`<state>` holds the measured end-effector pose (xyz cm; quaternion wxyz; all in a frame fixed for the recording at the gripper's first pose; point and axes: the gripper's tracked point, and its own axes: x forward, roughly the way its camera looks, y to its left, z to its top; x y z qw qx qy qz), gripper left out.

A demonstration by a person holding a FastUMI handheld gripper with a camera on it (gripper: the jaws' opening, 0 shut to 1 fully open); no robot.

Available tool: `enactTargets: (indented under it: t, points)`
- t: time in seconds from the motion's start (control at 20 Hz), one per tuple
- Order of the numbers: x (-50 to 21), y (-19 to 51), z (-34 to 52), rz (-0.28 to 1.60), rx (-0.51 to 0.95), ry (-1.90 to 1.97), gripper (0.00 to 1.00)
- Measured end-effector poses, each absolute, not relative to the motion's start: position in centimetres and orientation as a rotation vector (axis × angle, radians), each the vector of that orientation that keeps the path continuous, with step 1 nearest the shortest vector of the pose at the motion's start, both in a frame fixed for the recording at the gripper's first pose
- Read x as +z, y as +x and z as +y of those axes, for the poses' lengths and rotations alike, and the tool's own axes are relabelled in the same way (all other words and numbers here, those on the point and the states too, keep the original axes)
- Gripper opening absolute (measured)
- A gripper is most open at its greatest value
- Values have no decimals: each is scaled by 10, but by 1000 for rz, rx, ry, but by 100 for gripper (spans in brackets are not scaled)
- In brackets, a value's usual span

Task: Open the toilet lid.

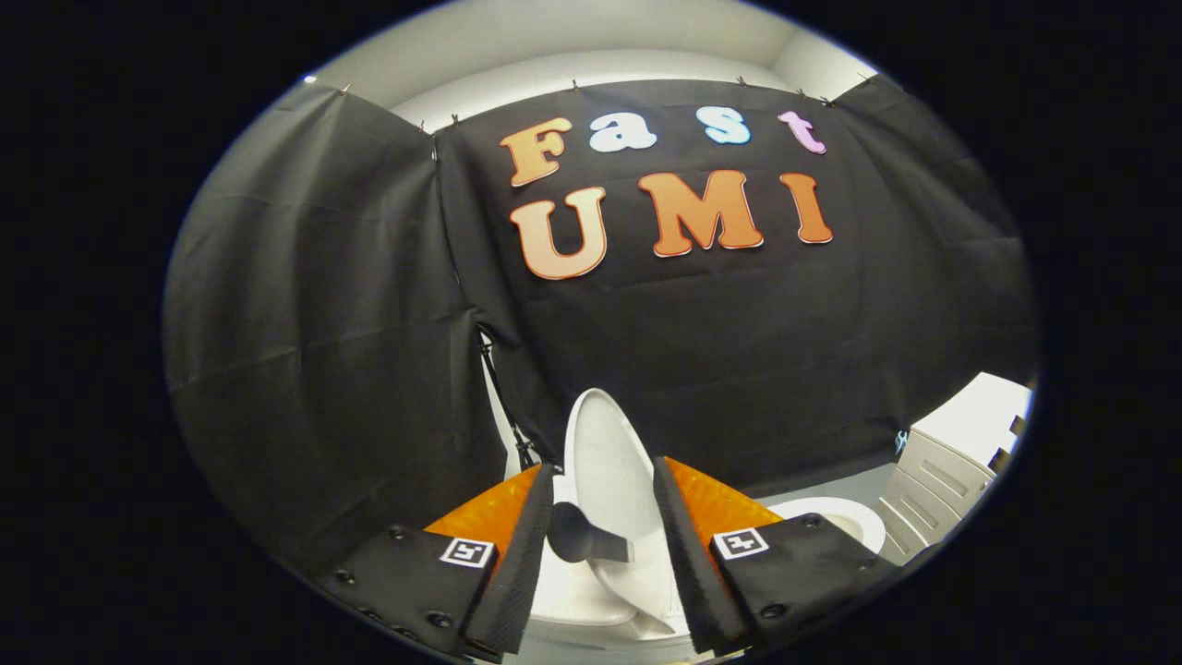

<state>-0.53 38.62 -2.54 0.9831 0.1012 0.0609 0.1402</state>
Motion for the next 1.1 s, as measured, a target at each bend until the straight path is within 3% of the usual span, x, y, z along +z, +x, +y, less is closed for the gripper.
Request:
enactTargets:
  t: [0.25,0.55,1.1]
  points:
    - [-3,-1,350,66,236,210,94]
    - [38,1,305,-72,203,220,97]
    - [73,16,181,-114,140,213,98]
